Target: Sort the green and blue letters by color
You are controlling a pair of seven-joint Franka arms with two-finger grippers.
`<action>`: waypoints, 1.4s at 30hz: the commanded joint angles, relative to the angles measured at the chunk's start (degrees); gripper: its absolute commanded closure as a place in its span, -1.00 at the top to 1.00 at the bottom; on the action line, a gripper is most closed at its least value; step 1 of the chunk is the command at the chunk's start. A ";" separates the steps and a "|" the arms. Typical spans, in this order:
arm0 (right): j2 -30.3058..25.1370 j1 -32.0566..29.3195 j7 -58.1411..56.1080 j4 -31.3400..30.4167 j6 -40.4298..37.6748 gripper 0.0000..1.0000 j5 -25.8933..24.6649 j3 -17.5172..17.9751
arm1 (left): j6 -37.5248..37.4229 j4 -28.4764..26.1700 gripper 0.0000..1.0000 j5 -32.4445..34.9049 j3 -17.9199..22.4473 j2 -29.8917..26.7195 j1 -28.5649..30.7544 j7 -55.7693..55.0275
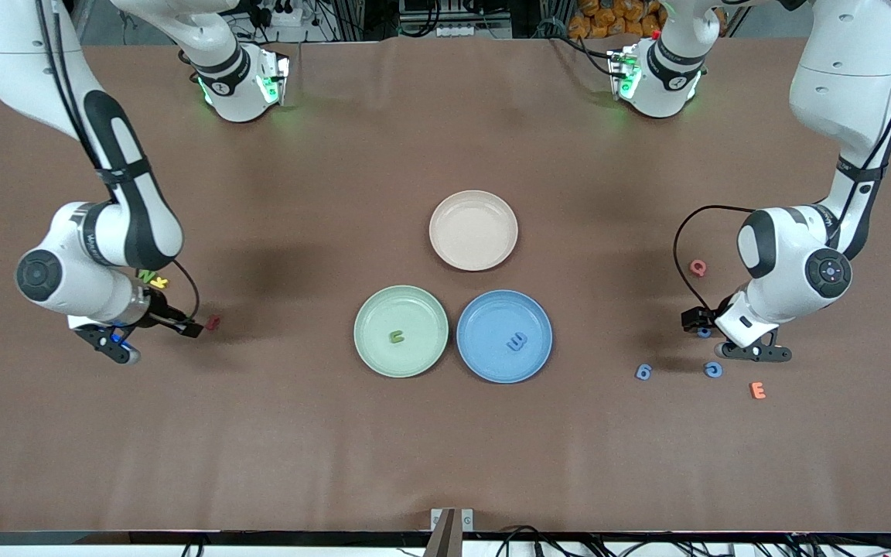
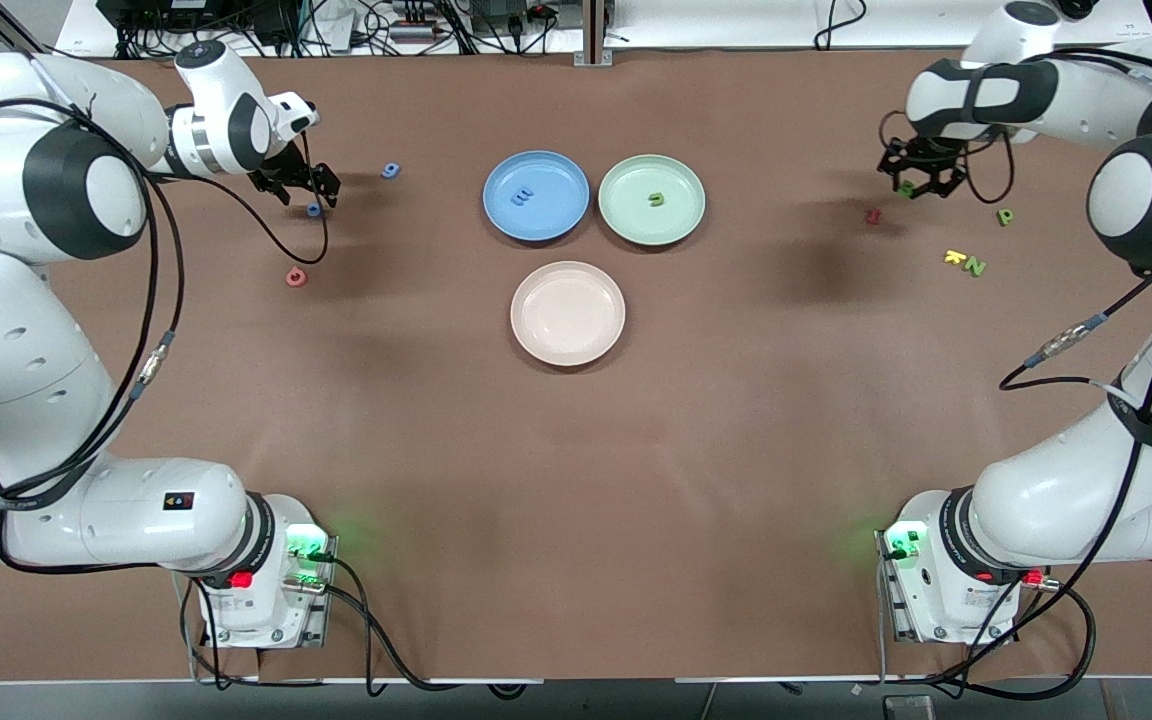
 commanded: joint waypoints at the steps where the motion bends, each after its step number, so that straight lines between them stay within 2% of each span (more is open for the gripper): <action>1: 0.25 2.75 7.14 1.40 -0.59 -1.00 0.76 0.65 | 2.37 -1.75 1.00 -1.65 -0.10 -1.06 0.32 0.28; 7: 0.78 7.67 17.24 2.98 -0.42 -0.99 2.96 1.88 | 3.25 -1.75 1.00 -1.56 -0.10 -0.79 0.58 0.28; 9: 2.53 11.69 25.29 5.43 -0.33 -0.98 2.88 2.23 | 3.69 -1.75 1.00 -1.56 -0.10 -0.44 0.58 0.28; 22: 9.48 21.55 44.31 13.88 0.20 -0.95 3.05 2.32 | 5.01 -1.84 1.00 -1.65 -0.10 0.44 0.58 0.19; 26: 11.85 25.16 51.08 15.82 3.00 -0.94 2.88 2.24 | 5.63 -1.84 1.00 -1.65 -0.10 0.53 0.58 0.19; 30: 12.91 26.48 52.85 15.91 5.29 -0.94 2.96 2.24 | 5.98 -1.84 1.00 -1.65 -0.10 0.79 0.58 0.01; 34: 13.96 27.36 54.26 15.91 7.05 -0.88 2.88 2.24 | 6.51 -1.93 0.82 -1.73 -0.10 1.14 0.58 -0.16; 37: 14.84 27.89 55.14 15.91 8.11 -0.54 2.87 2.24 | 6.86 -1.93 0.66 -2.52 -0.10 1.23 0.58 -0.16; 40: 14.84 27.63 55.23 15.82 8.11 0.29 2.96 2.24 | 6.95 -2.10 0.56 -2.88 -0.10 1.14 0.50 -0.16; 41: 14.84 27.63 55.40 15.73 8.11 0.53 2.96 2.24 | 6.95 -2.10 0.52 -2.79 -0.10 1.14 0.50 -0.16; 42: 14.84 27.63 55.58 15.73 8.02 0.66 2.96 2.24 | 6.95 -2.10 0.50 -2.88 -0.10 1.14 0.50 -0.16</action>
